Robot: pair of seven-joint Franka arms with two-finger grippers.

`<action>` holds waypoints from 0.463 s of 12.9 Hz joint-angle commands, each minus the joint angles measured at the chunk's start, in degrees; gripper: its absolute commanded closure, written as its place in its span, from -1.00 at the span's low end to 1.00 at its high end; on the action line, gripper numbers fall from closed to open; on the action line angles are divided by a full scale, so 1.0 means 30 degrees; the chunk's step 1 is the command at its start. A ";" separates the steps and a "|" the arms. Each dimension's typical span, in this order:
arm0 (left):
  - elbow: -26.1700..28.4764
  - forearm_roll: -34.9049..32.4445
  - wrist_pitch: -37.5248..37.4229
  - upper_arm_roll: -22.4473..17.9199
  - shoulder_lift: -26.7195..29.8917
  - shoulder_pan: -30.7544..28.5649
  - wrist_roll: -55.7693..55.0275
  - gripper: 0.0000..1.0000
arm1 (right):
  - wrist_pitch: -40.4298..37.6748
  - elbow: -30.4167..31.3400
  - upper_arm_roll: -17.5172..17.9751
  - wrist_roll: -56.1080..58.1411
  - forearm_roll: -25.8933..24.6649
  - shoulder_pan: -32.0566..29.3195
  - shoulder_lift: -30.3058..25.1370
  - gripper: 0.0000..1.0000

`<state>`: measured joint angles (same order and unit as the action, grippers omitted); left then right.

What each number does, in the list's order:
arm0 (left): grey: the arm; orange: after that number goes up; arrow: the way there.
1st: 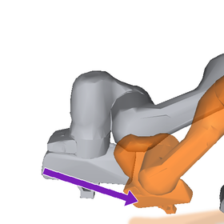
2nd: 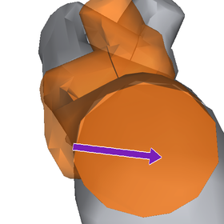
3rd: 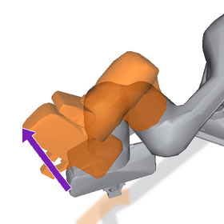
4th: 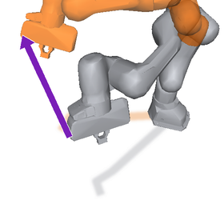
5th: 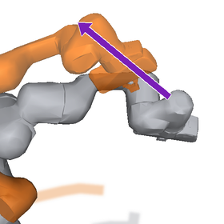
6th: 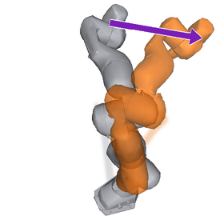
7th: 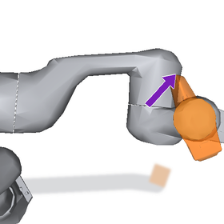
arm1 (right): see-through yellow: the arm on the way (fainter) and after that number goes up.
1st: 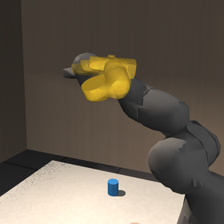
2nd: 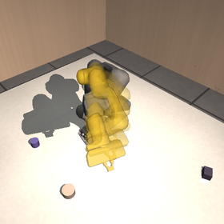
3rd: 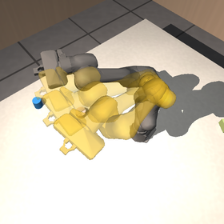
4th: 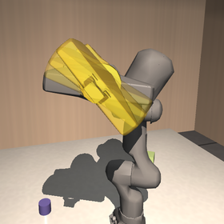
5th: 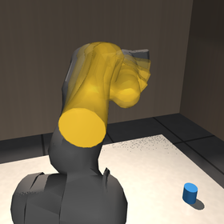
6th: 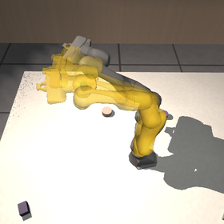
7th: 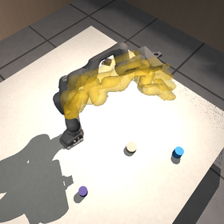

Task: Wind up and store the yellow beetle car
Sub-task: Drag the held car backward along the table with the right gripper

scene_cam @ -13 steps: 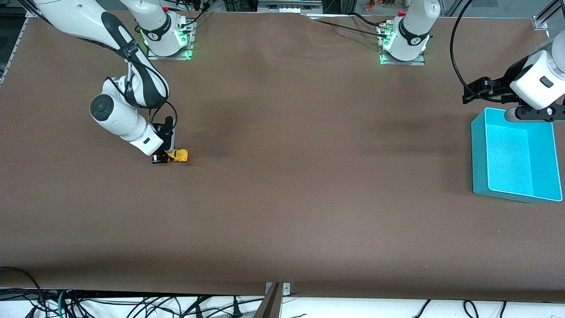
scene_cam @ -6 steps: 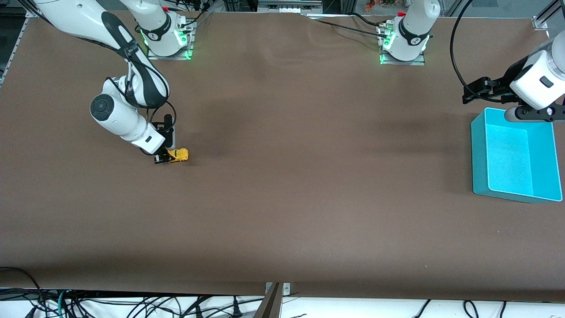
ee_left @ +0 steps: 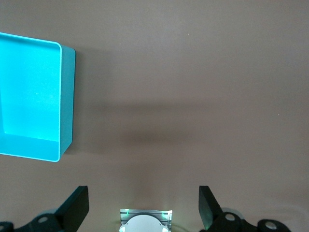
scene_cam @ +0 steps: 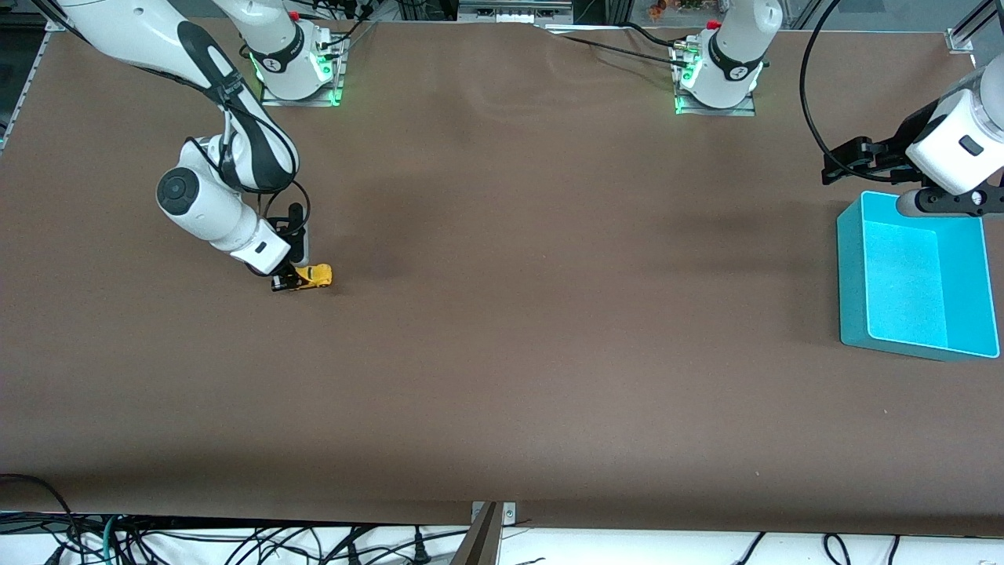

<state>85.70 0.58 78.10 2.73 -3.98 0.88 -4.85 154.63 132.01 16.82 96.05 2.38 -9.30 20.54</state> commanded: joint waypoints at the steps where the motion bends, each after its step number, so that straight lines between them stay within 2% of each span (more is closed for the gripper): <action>1: -0.0206 0.0245 -0.0105 -0.0032 0.0008 0.0059 0.0122 -1.00 | 0.0195 -0.0086 -0.0245 0.1727 0.0174 -0.0912 0.0417 0.67; 6: -0.0206 0.0245 -0.0105 -0.0032 0.0008 0.0059 0.0122 -1.00 | 0.0049 -0.0086 -0.1445 0.4774 0.0203 -0.1850 0.0418 0.66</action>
<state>85.70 0.58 78.10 2.74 -3.98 0.88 -4.85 154.63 131.76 13.48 105.68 2.42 -13.09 20.37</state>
